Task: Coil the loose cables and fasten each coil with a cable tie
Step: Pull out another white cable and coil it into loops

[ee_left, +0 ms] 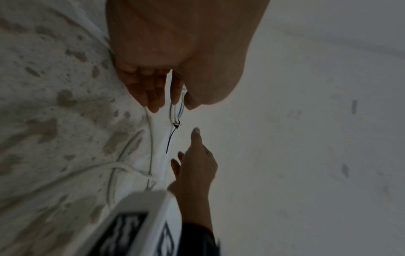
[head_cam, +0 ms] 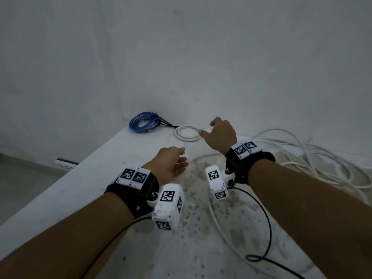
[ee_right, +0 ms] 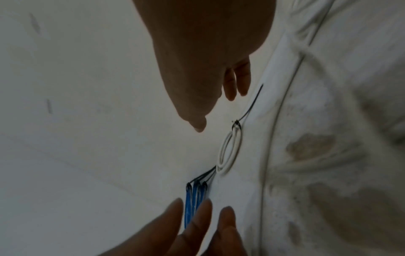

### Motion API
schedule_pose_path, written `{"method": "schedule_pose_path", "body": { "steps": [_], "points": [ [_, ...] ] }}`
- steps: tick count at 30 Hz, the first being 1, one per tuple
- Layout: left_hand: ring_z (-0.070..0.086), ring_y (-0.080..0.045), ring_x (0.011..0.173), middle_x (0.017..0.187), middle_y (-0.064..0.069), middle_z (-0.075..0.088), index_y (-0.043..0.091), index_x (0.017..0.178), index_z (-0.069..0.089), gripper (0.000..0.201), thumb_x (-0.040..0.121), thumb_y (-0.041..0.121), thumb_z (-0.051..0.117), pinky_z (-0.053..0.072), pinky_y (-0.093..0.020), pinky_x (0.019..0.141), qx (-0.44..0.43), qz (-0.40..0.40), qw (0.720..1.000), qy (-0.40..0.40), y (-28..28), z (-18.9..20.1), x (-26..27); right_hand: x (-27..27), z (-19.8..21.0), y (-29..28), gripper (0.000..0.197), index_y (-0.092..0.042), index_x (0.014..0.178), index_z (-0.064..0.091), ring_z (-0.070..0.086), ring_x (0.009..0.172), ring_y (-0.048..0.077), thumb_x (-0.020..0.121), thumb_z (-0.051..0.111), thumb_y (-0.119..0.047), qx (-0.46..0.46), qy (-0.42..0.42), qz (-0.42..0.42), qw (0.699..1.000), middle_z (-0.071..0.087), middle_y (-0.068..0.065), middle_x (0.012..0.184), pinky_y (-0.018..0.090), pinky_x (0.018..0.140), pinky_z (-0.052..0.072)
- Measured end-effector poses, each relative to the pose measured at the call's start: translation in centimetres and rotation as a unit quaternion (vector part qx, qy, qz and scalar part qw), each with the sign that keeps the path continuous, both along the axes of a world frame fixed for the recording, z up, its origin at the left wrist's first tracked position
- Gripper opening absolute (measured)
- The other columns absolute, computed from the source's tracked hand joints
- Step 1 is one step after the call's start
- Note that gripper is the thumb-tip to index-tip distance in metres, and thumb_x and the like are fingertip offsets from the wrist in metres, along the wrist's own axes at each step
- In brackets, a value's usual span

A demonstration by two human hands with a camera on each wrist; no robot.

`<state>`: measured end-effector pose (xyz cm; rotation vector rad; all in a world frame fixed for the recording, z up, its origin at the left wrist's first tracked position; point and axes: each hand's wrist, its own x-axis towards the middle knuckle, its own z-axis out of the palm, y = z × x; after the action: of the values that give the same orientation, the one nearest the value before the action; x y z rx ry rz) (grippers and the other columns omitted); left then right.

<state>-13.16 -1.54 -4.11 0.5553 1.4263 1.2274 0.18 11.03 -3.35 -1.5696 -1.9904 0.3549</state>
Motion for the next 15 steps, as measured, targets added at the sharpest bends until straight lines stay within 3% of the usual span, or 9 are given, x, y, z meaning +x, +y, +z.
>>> {"method": "schedule_pose_path", "body": {
  "steps": [3,6,11,15],
  "points": [
    [0.063,-0.02,0.073,0.089,-0.011,0.064,0.002,0.112,0.059,0.018,0.1,0.013,0.054,0.052,-0.029,0.068,0.032,-0.03,0.999,0.023,-1.0,0.5,2.0,4.8,0.7,-2.9,0.043,-0.011,0.112,0.06,0.061,0.104,0.027,0.088,0.067,-0.045,0.047,-0.005,-0.014,0.999,0.067,0.01,0.107,0.029,0.079,0.04],
    [0.062,-0.018,0.069,0.082,-0.009,0.064,0.004,0.105,0.059,0.011,0.099,0.011,0.054,0.052,-0.028,0.067,0.054,-0.064,0.996,0.039,-2.1,1.4,4.8,10.2,1.6,-5.8,0.031,-0.011,0.1,0.066,0.061,0.103,0.027,0.089,0.066,-0.04,0.064,-0.029,-0.052,0.996,0.069,0.008,0.103,0.029,0.079,0.04],
    [0.06,-0.017,0.069,0.085,-0.01,0.065,0.002,0.101,0.061,0.012,0.098,0.012,0.056,0.052,-0.026,0.063,0.064,-0.143,0.976,0.15,-3.3,1.8,9.9,19.7,2.0,-9.2,0.034,-0.004,0.094,0.067,0.063,0.101,0.035,0.092,0.06,-0.037,0.064,-0.083,-0.136,0.985,0.068,0.014,0.104,0.033,0.081,0.047],
    [0.06,-0.018,0.07,0.086,-0.012,0.063,-0.005,0.105,0.063,0.02,0.096,0.013,0.061,0.054,-0.028,0.068,0.069,-0.22,0.934,0.273,-4.2,0.9,13.5,26.5,0.3,-11.2,0.032,-0.006,0.075,0.053,0.062,0.089,0.034,0.093,0.055,-0.033,-0.034,-0.142,-0.172,0.974,0.068,0.019,0.102,0.031,0.074,0.043]
  ]
}}
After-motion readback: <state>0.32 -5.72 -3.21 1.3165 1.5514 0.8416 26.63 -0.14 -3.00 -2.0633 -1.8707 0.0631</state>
